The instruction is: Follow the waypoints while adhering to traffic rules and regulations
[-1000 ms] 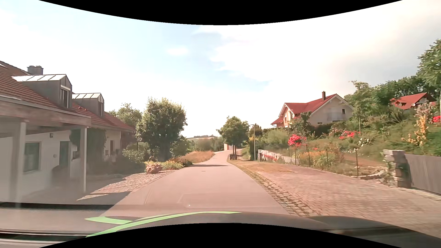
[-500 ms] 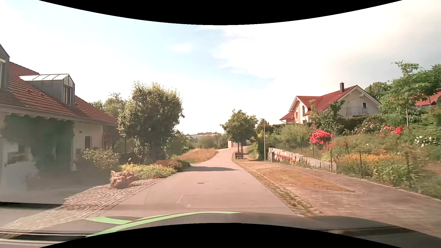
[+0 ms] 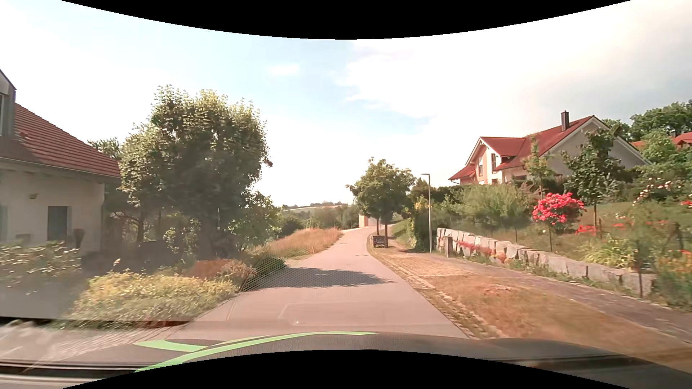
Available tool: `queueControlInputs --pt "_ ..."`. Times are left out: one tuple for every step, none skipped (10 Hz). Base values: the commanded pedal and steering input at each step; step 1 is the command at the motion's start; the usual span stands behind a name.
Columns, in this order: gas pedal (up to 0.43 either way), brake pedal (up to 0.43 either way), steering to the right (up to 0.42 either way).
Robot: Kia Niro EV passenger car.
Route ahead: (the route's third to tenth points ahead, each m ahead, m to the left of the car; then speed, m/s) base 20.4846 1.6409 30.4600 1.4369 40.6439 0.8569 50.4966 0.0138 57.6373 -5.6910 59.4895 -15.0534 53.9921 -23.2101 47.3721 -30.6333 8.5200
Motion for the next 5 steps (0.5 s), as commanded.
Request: queueControlInputs --pt "0.000 0.146 -0.005" --pt "0.000 0.152 -0.005" --pt "0.000 0.152 -0.005" --pt "0.000 0.152 -0.004" --pt "0.000 0.152 -0.001"
